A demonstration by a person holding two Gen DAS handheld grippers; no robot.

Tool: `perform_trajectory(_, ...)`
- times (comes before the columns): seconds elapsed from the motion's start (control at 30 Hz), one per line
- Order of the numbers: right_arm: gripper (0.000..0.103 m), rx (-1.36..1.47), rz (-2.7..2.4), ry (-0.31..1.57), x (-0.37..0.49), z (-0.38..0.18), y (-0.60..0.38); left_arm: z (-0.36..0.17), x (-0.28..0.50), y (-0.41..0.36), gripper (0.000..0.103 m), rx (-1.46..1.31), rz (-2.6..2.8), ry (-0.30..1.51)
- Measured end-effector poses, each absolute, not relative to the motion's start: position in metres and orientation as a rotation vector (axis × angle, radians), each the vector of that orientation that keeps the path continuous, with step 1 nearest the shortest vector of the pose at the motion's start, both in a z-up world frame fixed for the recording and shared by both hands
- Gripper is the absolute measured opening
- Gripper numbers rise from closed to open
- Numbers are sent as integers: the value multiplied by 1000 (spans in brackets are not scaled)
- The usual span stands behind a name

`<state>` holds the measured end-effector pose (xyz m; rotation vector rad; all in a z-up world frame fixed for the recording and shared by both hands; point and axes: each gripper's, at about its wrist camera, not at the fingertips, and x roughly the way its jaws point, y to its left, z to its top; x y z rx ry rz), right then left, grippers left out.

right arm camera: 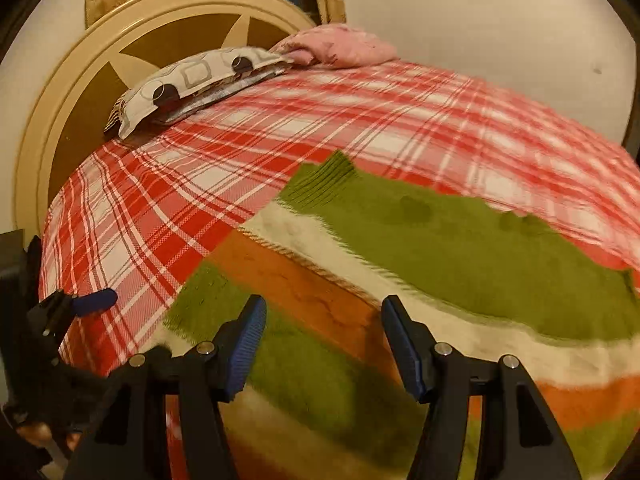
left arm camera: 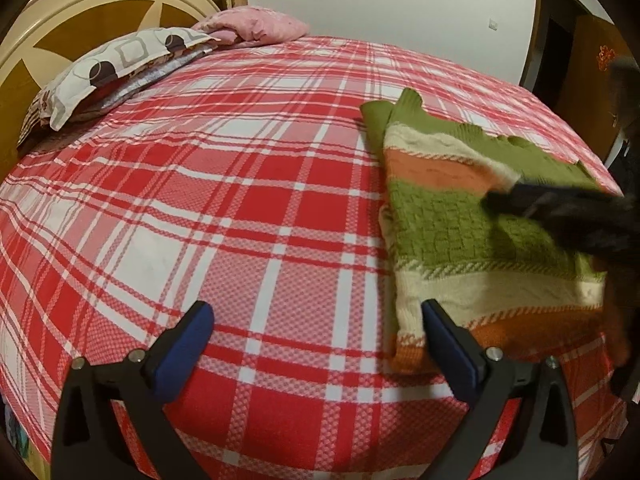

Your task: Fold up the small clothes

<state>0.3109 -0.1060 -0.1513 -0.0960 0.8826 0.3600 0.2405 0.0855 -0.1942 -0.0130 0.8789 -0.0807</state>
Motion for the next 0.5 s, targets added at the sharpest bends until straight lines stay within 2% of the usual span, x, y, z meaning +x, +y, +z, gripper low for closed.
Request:
perform_trajectory(0.03,61,-95,359,927,316,-165,-107,-194,240,86,103,-14,-82,880)
perform_trajectory(0.3,61,-131,348,837,280,-149,-112,-188,225,91,103,-5,-68,857)
perform_trajectory(0.4,61,-194,324,892,263,-167,-113,-191,224,93,103,-19,-78,866)
perform_trajectory(0.5,62,-224,298,842,243,-166,-116,-187,223,94,103,-14,-79,865)
